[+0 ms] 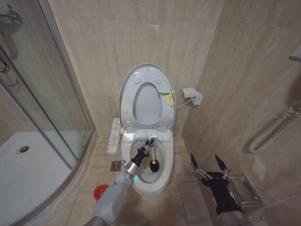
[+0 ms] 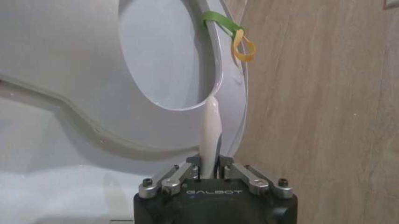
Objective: Open the toilet lid, clean the toilet bowl with a toilet brush, close the toilet lid, and flush.
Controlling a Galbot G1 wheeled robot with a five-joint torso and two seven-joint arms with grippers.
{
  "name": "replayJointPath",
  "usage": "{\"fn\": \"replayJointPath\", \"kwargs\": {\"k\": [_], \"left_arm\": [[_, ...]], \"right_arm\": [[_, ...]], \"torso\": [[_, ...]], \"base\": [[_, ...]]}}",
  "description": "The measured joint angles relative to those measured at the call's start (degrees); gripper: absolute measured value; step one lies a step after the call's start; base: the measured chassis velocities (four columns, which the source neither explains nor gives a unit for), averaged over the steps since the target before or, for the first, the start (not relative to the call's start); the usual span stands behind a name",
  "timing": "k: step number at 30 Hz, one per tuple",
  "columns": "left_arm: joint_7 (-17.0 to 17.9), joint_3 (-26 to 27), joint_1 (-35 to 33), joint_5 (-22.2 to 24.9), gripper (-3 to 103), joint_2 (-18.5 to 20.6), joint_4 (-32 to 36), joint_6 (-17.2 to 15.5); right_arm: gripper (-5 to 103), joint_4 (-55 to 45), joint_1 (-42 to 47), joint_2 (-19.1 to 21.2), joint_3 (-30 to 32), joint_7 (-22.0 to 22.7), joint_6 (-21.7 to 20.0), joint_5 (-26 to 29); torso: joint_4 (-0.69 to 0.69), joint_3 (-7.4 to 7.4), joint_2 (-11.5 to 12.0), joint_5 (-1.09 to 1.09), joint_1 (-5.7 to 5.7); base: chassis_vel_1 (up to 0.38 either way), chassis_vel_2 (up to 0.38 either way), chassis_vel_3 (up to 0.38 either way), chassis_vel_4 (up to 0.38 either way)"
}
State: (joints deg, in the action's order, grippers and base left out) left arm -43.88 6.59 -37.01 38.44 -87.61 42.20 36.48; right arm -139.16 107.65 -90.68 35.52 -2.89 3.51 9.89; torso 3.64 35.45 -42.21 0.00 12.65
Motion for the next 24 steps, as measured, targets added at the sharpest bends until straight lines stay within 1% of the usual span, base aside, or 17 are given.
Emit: {"fn": "replayJointPath", "kwargs": {"k": [3,5,7,14,19,21,24], "left_arm": [[0.13,-0.05,0.78,-0.01,18,0.30,0.99,0.09],[1.15,0.05,1.76,1.28,18,0.17,2.51,-0.01],[1.41,0.03,2.24,1.50,18,-0.03,2.72,-0.06],[0.81,-0.56,1.51,-0.57,18,-0.58,0.46,-0.10],[0.48,-0.61,0.21,-1.37,18,-0.06,0.05,-0.14],[1.03,-0.96,0.33,-1.41,18,0.59,0.13,-0.15],[2.18,-1.22,1.08,-1.12,18,0.84,0.77,-0.15]], "right_arm": [[100,0.00,0.00,0.00,0.00,0.00,0.00,0.00],[100,0.00,0.00,0.00,0.00,0.00,0.00,0.00],[100,0.00,0.00,0.00,0.00,0.00,0.00,0.00],[100,0.00,0.00,0.00,0.00,0.00,0.00,0.00],[100,0.00,0.00,0.00,0.00,0.00,0.00,0.00],[100,0.00,0.00,0.00,0.00,0.00,0.00,0.00],[100,0.00,0.00,0.00,0.00,0.00,0.00,0.00]], "torso": [[0.02,0.00,0.00,0.00,0.00],[0.03,0.00,0.00,0.01,0.00],[0.04,-0.01,0.00,0.01,0.00],[0.01,-0.01,0.00,0.00,0.00],[0.01,-0.01,-0.01,0.00,0.00],[0.00,-0.01,-0.01,0.00,-0.01],[0.01,0.00,0.00,0.00,0.00]], "base": [[0.000,0.000,0.000,0.000],[0.000,0.000,0.000,0.000],[0.000,0.000,0.000,0.000],[0.000,0.000,0.000,0.000],[0.000,0.000,0.000,0.000],[0.000,0.000,0.000,0.000],[0.000,0.000,0.000,0.000]]}}
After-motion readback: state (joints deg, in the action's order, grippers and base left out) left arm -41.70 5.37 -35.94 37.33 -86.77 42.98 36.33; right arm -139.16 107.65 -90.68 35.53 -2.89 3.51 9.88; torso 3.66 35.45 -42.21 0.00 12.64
